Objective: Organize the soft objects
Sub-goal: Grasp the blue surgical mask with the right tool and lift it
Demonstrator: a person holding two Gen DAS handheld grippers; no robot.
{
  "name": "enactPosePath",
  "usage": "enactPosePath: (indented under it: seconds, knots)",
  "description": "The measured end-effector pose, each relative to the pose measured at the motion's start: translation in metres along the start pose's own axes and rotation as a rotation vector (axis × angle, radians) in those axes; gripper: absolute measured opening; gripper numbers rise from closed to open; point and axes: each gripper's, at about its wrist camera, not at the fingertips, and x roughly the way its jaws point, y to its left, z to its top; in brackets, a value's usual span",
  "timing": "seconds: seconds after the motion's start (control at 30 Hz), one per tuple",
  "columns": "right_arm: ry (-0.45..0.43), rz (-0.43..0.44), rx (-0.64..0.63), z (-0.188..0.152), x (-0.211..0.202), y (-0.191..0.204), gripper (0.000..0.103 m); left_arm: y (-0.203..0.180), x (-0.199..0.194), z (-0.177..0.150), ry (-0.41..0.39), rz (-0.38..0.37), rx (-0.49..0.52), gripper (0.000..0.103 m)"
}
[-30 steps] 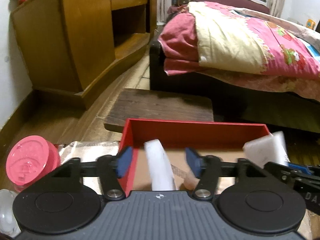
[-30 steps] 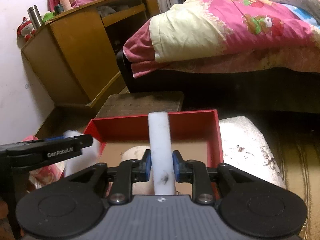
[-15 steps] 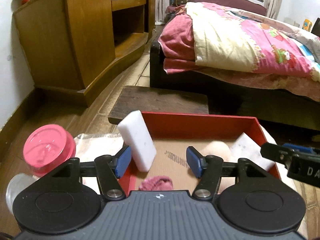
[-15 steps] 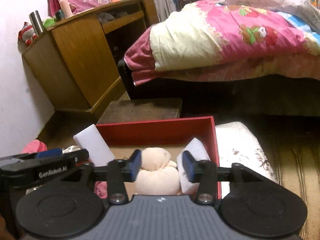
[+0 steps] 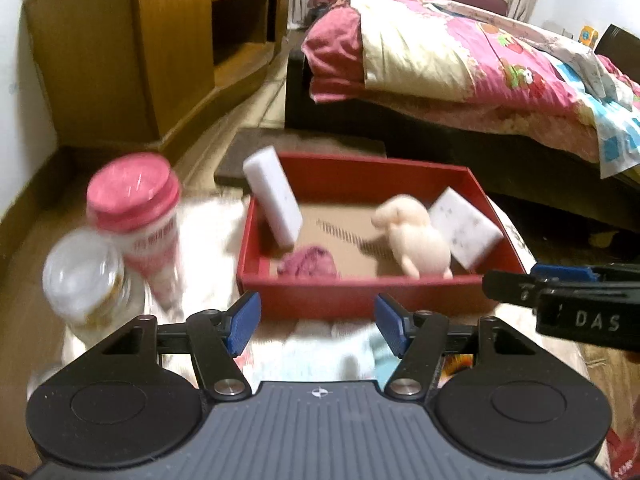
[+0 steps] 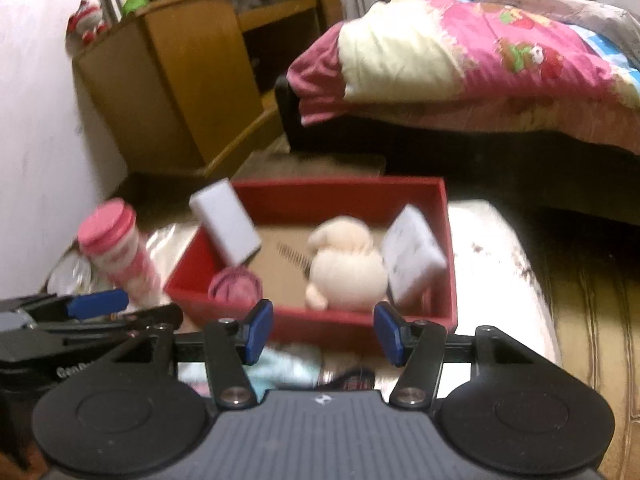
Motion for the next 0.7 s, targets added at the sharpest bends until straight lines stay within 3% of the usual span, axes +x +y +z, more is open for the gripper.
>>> enactPosePath:
  seconds: [0.27,0.37,0.7]
  knots:
    - [0.094,0.011,0.003,-0.041,-0.008,-0.001,0.033,0.013,-0.010,-0.028,0.049,-0.026,-0.018,0.063]
    - [0.118,0.011,0.021,-0.054,-0.015,-0.007,0.040,0.020,-0.018,-0.036,0.049,-0.035,-0.048,0.063]
    - [0.235,-0.016,0.019,-0.112,-0.017,-0.011,0.039,0.021,-0.025,-0.039,0.048,-0.064,-0.053,0.065]
